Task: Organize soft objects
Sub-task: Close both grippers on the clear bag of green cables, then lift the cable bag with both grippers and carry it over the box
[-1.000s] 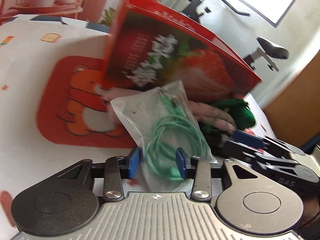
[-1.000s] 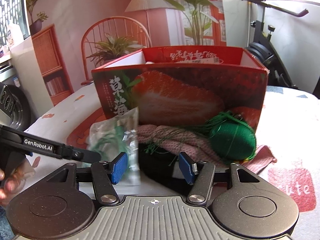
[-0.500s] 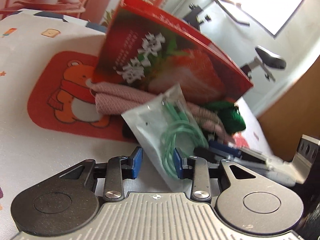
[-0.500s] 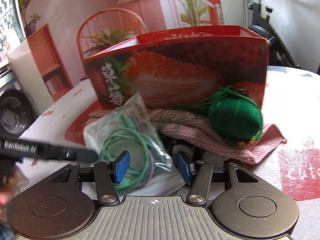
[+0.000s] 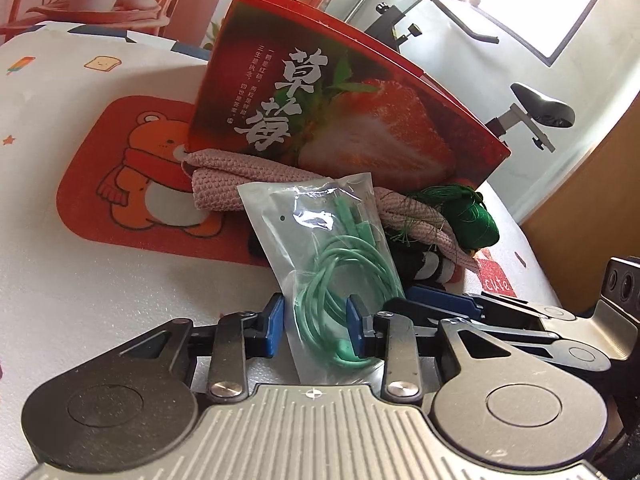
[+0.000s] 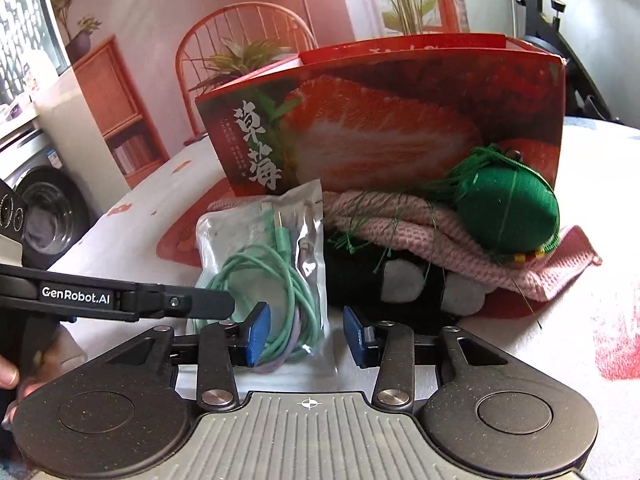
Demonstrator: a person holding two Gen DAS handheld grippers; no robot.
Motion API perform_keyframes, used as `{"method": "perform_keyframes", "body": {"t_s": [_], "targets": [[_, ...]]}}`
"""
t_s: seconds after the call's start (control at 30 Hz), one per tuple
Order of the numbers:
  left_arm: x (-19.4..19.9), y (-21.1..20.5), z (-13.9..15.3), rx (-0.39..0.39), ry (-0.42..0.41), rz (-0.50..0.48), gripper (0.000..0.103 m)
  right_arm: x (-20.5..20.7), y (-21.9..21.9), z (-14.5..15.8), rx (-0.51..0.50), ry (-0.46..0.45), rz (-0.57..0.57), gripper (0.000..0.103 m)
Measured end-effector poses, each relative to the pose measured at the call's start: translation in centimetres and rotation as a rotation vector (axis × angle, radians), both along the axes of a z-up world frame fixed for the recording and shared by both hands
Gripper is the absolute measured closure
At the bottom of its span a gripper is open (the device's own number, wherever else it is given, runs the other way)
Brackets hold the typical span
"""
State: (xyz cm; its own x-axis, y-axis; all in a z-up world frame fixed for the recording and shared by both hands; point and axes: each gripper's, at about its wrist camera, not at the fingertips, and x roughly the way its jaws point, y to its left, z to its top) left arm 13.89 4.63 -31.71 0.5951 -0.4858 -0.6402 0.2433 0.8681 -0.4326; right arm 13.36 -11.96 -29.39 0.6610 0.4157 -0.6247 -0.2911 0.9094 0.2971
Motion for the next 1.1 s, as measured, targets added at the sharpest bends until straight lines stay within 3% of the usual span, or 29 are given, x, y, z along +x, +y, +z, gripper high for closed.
{"method": "perform_keyframes", "body": {"t_s": [0.53,0.87,1.1], "targets": [[-0.4,-1.1,0.4,0.036,0.024,-0.003,0.069,-0.1,0.5,-0.1,0.031,0.002,0.070,0.069],[-1.4,-1.5,3.4,0.068,-0.070,-0.017,0.069,-1.8,0.0,2.0,0.043,-0.092,0.080,0.070],[-0.8,-2.4,7.1,0.072,-0.151,-0.059,0.069,-2.3,-1.2,5.3,0.051,-0.192,0.048,0.070]]}}
